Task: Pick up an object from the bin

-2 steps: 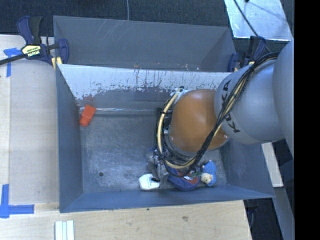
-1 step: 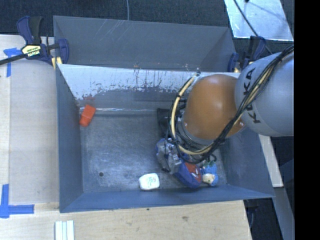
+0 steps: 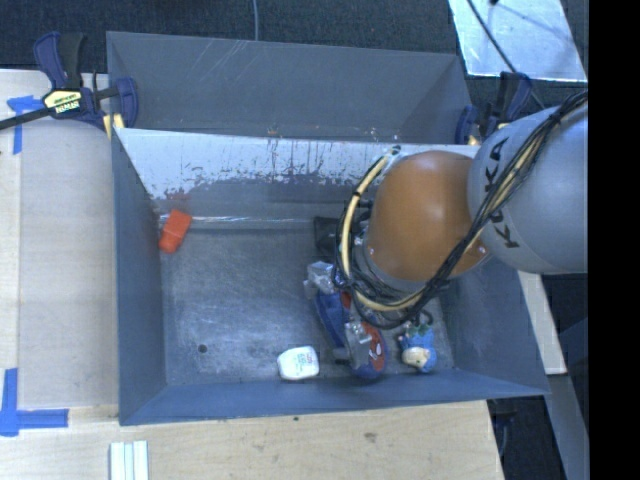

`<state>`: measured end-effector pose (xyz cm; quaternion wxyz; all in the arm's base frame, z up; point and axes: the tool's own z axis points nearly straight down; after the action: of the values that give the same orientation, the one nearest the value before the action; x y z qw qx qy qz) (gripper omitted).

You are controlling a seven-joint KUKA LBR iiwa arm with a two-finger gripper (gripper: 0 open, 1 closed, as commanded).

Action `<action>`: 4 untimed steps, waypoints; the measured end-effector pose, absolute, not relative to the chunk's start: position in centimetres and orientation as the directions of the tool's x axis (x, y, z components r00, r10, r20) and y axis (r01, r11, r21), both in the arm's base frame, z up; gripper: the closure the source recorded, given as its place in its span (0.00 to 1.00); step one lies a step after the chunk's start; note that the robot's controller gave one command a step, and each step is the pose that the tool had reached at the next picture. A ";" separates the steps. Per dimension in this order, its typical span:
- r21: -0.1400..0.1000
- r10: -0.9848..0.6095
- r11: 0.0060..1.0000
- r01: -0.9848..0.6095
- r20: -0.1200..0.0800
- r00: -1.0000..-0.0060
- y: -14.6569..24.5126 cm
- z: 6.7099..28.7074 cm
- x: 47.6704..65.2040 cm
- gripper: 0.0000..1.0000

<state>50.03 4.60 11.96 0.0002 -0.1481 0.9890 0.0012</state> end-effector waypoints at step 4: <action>0.001 -0.533 0.846 -0.533 -0.001 -0.846 4.4 13.7 51.7 1.00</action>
Offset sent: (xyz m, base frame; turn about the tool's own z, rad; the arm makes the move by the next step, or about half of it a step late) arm 0.0159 -0.0026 0.0178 -0.2689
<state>51.66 4.38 13.75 0.0004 -0.2776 0.9607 0.0008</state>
